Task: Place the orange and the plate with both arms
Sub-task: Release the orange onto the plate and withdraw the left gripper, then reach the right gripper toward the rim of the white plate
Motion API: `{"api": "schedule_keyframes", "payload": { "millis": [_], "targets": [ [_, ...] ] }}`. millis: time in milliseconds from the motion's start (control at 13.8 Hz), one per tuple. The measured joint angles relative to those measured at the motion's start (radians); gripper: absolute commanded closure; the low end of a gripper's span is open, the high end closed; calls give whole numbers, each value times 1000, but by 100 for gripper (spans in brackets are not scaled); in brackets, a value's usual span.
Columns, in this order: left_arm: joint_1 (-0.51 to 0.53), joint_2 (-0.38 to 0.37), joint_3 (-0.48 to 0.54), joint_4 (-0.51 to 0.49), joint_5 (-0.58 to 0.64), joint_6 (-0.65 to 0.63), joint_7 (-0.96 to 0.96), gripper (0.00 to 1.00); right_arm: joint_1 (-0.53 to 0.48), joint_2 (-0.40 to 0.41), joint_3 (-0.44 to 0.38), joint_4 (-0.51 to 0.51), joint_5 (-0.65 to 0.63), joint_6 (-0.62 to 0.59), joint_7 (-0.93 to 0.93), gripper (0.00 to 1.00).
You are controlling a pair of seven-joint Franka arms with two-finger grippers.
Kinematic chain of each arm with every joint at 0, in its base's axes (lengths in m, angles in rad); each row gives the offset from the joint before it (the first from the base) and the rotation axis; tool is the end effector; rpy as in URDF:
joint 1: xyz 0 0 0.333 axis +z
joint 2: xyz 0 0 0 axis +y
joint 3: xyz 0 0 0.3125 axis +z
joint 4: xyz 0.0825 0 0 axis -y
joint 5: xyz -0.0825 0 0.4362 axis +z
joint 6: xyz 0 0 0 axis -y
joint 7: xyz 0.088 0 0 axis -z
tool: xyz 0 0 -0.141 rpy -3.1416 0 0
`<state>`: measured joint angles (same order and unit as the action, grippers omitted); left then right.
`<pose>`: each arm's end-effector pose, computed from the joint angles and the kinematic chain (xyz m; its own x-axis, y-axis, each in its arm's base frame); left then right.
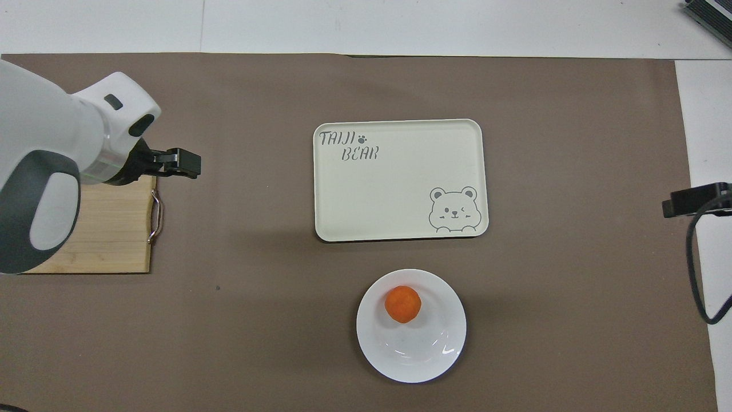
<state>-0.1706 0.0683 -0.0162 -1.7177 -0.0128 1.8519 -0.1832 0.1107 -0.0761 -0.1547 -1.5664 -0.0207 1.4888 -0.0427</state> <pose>0.6330 -0.1209 0.4917 0.9981 0.0004 0.0623 -0.0012 -0.9997 0.0254 0.5739 -0.0315 0.6265 1.0000 -0.0025 -0.0028 -0.0025 -1.0000 0.0088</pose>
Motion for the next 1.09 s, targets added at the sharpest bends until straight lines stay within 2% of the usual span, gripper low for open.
{"api": "schedule_keyframes", "payload": {
  "millis": [362,651,796,1086],
  "targets": [
    [156,-9,2,6,0,-49,175,0,-2,0,-10,0,0,0,0,0],
    [170,-68,4,17,0,-140,187,0,-4,-2,-12,-5,8,-2,0,0],
    [170,-90,14,54,0,-220,186,0,-4,-4,-12,-54,79,1,0,0],
    [170,-93,10,152,0,-333,164,0,-3,-7,-11,-199,235,111,-13,0]
  ]
}}
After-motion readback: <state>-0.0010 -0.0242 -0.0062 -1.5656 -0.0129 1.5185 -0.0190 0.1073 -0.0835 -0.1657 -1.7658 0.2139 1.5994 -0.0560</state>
